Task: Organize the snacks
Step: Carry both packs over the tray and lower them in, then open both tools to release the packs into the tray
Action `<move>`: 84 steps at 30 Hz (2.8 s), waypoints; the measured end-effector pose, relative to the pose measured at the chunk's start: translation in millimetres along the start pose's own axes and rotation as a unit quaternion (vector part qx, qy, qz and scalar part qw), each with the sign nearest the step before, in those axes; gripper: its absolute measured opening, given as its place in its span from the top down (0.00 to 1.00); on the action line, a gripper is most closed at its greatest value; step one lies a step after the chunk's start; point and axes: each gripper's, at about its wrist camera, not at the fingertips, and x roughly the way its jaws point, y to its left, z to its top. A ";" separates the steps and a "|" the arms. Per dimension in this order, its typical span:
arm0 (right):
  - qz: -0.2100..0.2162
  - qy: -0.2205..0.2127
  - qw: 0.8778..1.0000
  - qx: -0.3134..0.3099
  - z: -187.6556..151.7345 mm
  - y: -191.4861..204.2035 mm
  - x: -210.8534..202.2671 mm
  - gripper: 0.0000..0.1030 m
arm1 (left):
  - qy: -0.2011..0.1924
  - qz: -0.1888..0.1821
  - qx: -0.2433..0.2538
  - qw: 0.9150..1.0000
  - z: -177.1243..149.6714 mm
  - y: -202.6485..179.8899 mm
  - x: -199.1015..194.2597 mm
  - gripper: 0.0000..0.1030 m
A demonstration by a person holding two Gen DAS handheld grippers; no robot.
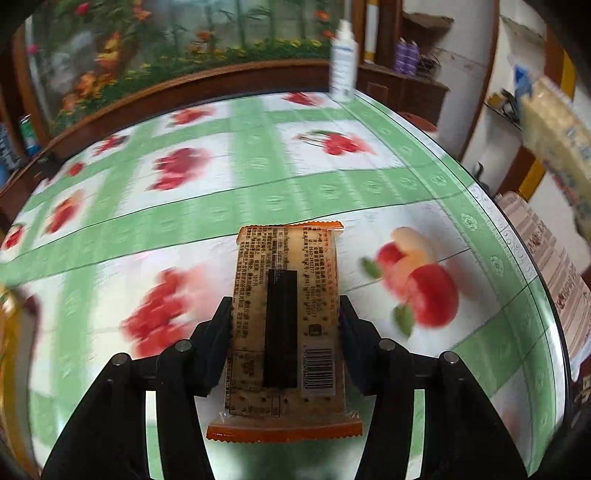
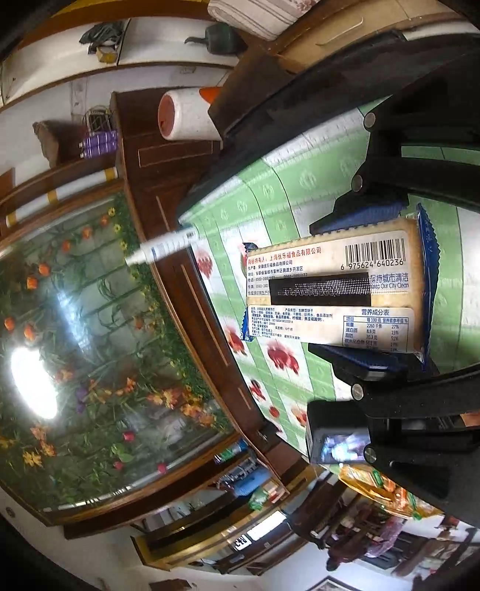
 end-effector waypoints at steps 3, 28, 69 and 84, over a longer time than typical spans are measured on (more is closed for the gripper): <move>0.020 0.007 1.000 -0.010 -7.5 21.0 3.2 0.45 | -0.019 0.019 -0.020 0.999 -13.8 30.0 -25.8 0.50; 0.211 0.127 0.959 -0.137 -106.9 257.6 67.1 0.45 | -0.068 0.154 -0.197 0.966 -113.3 252.2 -133.0 0.49; 0.226 0.185 0.924 -0.246 -130.1 413.1 187.7 0.45 | -0.043 0.167 -0.241 0.955 -125.4 315.8 -119.1 0.49; 0.218 0.192 0.923 -0.252 -135.9 416.4 199.2 0.44 | -0.039 0.170 -0.238 0.955 -123.1 316.7 -117.7 0.49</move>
